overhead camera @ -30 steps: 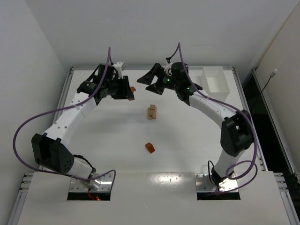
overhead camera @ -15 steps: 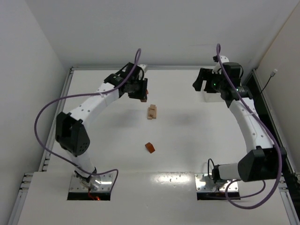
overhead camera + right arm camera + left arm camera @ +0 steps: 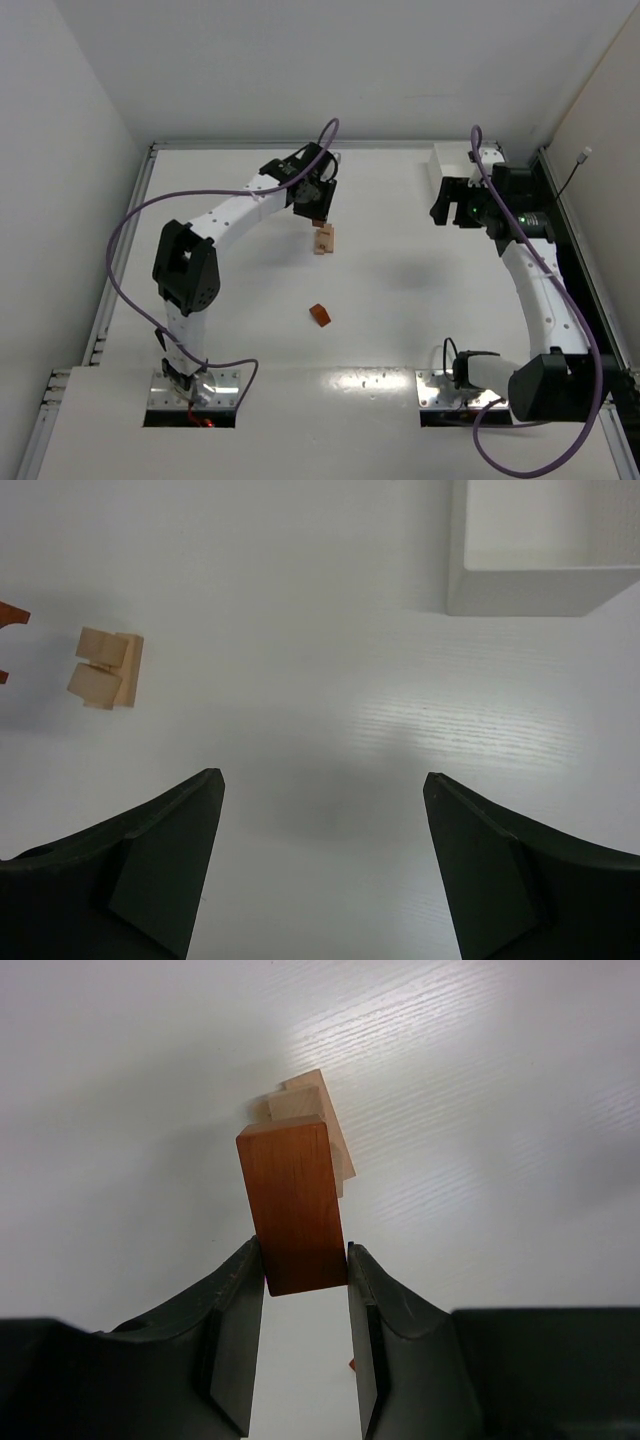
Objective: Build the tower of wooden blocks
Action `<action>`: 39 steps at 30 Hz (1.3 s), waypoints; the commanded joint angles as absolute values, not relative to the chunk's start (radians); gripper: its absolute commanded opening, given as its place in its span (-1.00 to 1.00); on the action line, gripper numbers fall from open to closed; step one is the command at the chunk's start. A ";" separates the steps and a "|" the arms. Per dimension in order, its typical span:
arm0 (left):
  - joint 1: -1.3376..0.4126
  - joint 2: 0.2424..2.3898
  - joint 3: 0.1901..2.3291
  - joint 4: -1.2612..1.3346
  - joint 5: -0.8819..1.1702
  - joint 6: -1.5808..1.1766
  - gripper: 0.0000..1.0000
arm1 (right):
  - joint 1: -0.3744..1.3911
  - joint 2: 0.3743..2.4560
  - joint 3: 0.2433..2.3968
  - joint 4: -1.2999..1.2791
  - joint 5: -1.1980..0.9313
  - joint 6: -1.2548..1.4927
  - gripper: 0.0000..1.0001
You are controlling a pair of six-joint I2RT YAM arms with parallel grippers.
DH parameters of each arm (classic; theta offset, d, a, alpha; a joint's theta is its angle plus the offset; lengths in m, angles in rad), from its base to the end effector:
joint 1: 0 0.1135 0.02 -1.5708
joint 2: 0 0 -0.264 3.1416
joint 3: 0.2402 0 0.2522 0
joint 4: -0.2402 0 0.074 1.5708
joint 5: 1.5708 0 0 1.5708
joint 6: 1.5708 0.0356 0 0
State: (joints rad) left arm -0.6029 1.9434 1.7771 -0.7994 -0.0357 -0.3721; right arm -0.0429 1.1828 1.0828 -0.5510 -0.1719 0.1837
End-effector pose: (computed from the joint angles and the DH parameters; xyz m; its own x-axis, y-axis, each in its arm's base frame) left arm 0.3549 -0.2428 0.2879 -0.8310 0.1310 -0.5406 0.2660 0.9471 -0.1795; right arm 0.2566 -0.0049 0.3270 -0.6123 0.2064 -0.7632 0.0185 0.9688 0.2472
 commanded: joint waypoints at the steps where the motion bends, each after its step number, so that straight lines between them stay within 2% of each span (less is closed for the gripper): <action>1: -0.632 1.956 1.773 -0.798 -0.080 -0.347 -1.00 | -0.052 1.166 1.078 -0.522 -0.212 0.189 0.56; 17: -0.652 2.022 1.729 -0.770 -0.104 -0.370 -1.00 | -0.061 1.157 1.060 -0.503 -0.250 0.218 0.53; 39: -0.661 2.078 1.799 -0.761 -0.118 -0.407 -1.00 | -0.080 1.147 1.014 -0.474 -0.288 0.236 0.53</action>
State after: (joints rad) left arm -0.6449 2.0575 1.7596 -0.7753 -0.1055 -0.3843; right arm -0.0765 1.1713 1.0153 -0.5144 -0.2703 0.2283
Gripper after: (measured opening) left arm 0.309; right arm 0.770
